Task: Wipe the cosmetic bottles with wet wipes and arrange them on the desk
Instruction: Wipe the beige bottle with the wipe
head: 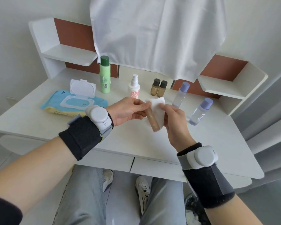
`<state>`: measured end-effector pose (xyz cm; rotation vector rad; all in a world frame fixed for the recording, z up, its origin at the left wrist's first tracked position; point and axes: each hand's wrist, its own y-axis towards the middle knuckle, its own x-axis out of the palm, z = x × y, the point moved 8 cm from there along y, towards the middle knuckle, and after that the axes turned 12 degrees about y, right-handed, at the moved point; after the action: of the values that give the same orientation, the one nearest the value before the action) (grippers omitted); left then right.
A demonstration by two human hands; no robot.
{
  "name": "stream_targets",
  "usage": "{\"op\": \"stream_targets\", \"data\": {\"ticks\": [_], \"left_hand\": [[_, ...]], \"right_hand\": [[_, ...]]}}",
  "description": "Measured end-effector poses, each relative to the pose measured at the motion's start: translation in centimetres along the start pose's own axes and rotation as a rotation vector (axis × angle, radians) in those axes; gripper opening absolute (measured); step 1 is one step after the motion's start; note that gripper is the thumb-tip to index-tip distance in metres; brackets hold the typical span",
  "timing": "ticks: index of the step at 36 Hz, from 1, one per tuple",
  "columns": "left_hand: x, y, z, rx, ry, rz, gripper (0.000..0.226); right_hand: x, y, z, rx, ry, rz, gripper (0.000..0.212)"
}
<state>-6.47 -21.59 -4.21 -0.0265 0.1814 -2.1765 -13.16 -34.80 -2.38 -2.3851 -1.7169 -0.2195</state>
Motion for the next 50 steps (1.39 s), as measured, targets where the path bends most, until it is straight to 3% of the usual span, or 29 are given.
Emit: {"op": "stream_targets", "data": {"ticks": [10,22,26,32,41,50], "left_hand": [[0.1,0.1,-0.1,-0.011,-0.090,0.025,0.021],[-1.6,-0.2,0.4,0.015,-0.045,0.096,0.029],[-2.7,-0.2,0.5,0.038,-0.058,0.164,0.018],[-1.8,-0.4,1.1,0.098,-0.030,0.040,0.018],[0.2,-0.9,2.0,0.149,-0.028,-0.128,0.025],[-0.1,-0.7,2.1,0.120,0.158,0.034,0.017]], "right_hand": [[0.4,-0.6,0.5,0.029,0.130,-0.101,0.024],[0.1,-1.1,0.6,0.002,0.000,-0.230,0.027],[-1.3,-0.7,0.8,0.045,0.071,-0.142,0.029],[-3.9,0.3,2.4,0.175,0.266,0.121,0.019],[-3.5,0.2,3.1,0.240,0.462,0.122,0.025],[-3.2,0.3,2.8,0.224,0.499,0.108,0.019]]}}
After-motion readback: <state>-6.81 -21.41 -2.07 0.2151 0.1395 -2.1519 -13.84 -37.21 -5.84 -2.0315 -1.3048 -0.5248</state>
